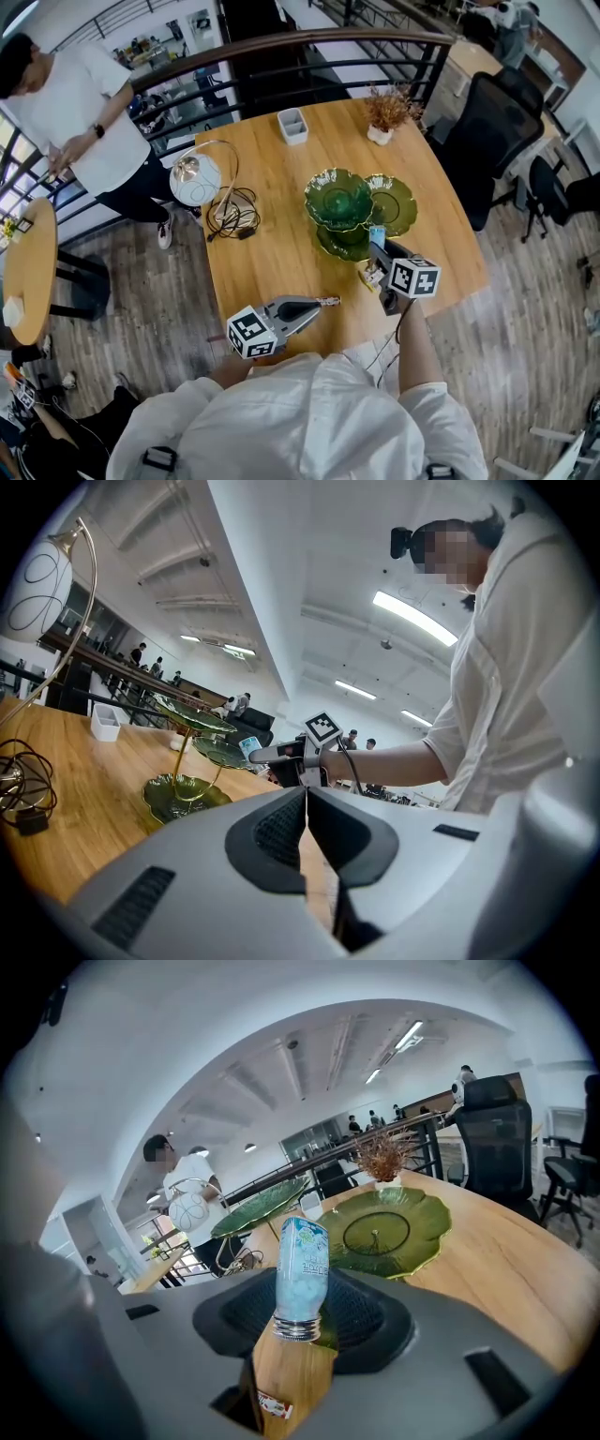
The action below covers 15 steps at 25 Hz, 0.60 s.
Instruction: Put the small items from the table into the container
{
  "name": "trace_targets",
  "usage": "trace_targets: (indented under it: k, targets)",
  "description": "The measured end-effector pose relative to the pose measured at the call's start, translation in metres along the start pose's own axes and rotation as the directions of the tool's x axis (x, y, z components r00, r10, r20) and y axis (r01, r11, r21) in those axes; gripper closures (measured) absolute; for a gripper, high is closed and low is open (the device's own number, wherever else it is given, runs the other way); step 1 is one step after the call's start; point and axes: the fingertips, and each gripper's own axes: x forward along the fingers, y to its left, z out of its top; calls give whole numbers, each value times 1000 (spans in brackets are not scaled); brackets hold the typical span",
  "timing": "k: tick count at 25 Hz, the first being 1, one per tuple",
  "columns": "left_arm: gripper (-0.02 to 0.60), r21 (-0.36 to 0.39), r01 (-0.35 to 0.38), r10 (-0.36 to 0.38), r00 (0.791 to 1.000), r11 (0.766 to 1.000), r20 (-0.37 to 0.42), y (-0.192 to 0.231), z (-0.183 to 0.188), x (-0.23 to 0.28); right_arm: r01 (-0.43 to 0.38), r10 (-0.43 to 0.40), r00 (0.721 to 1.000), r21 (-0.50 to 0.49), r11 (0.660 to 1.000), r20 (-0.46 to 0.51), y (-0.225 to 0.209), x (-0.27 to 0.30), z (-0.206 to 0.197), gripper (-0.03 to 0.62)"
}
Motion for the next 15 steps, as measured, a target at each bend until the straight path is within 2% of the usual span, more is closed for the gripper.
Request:
trace_targets:
  k: [9, 15]
  targets:
    - [572, -8, 0, 0, 1000, 1000, 0, 2, -2, -2, 28, -28, 999, -24, 999, 17, -13, 4, 28, 421]
    - [572, -13, 2, -2, 1000, 1000, 0, 5, -3, -1, 80, -83, 996, -75, 994, -30, -35, 15, 40, 421]
